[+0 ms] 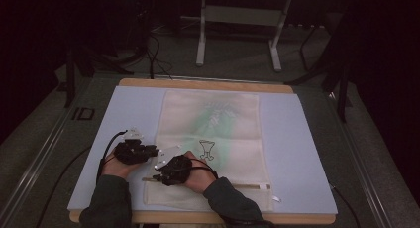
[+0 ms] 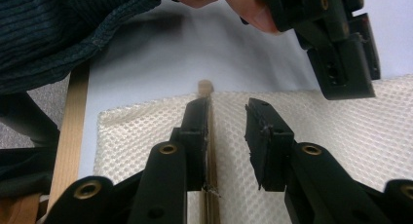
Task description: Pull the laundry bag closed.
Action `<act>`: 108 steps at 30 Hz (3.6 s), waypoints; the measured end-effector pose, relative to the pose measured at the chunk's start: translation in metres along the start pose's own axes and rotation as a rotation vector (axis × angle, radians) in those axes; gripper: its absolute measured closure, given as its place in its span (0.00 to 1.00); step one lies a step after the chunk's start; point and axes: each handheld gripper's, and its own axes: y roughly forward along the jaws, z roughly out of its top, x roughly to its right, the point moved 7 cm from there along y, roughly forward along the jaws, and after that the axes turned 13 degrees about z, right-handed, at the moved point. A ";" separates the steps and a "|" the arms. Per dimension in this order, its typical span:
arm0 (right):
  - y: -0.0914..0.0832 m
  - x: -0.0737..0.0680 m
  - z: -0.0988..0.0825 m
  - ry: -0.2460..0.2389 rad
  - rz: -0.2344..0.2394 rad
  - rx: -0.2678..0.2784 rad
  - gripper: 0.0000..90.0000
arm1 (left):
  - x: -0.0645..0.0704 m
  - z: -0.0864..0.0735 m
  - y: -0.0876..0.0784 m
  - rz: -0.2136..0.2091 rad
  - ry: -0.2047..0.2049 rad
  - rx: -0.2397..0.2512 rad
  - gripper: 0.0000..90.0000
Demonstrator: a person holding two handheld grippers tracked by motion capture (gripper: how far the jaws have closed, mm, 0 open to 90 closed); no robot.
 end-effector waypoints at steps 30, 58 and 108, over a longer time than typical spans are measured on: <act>0.041 -0.001 0.013 0.020 0.003 -0.013 0.83 | -0.001 0.001 -0.001 -0.002 -0.007 0.005 0.81; 0.060 0.004 0.015 0.049 0.000 -0.008 0.89 | -0.004 0.001 -0.002 0.002 -0.021 0.014 0.81; 0.038 -0.003 -0.011 0.079 0.017 0.032 0.90 | 0.025 -0.013 -0.007 -0.040 0.062 -0.065 0.99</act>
